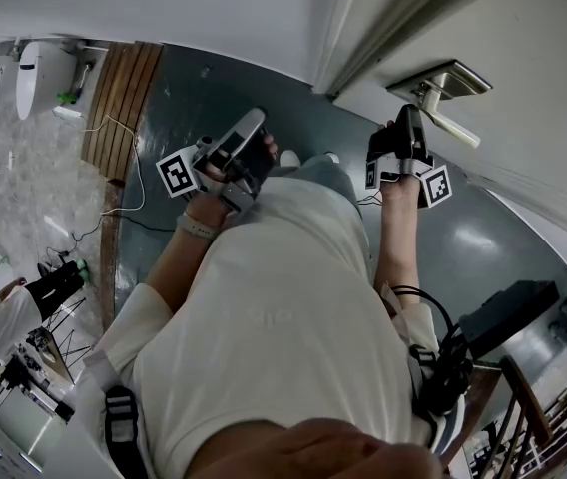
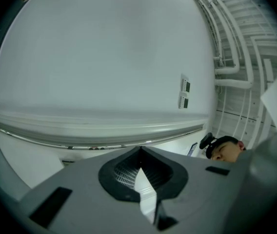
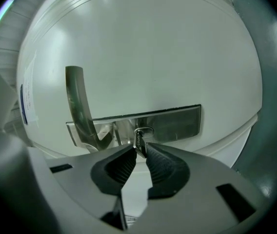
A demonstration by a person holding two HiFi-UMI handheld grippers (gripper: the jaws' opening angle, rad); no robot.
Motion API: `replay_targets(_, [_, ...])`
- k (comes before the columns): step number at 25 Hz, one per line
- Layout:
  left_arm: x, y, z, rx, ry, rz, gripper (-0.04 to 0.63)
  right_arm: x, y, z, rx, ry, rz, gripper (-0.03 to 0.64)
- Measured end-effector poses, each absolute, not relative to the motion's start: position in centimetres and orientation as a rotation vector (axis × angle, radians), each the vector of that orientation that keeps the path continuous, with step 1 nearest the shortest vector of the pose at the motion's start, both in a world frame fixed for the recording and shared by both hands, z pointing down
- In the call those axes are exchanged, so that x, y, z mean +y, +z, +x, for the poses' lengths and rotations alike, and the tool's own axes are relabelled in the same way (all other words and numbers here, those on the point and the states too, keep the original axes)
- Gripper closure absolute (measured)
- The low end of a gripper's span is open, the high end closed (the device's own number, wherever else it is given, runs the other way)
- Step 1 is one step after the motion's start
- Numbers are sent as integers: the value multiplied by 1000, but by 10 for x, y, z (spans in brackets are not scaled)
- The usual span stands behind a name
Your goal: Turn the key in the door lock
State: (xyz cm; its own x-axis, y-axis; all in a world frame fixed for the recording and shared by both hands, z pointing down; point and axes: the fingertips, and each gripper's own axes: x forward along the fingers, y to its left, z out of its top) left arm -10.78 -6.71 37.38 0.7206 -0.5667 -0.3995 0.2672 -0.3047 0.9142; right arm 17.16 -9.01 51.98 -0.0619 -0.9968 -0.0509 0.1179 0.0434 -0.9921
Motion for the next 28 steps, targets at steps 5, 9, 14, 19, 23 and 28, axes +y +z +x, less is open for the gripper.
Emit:
replay_targets(5, [-68, 376, -104, -236, -838, 1685, 586, -89, 525, 168, 1109, -1335, -927, 560])
replay_targets(9, [-69, 379, -104, -235, -843, 1684, 586, -71, 507, 145, 1248, -1402, -859, 543])
replay_targets(14, [-73, 382, -108, -234, -861, 1669, 586, -49, 479, 133, 1739, -1285, -1086, 538])
replay_targets(19, [-73, 386, -105, -227, -862, 1664, 586, -42, 471, 151, 2290, -879, -1612, 538])
replay_targets(23, [-72, 387, -104, -224, -858, 1664, 586, -41, 469, 154, 2675, -442, -1920, 538])
replay_targets(28, [-72, 386, -108, -230, -861, 1668, 586, -47, 476, 148, 2980, 64, -2161, 538])
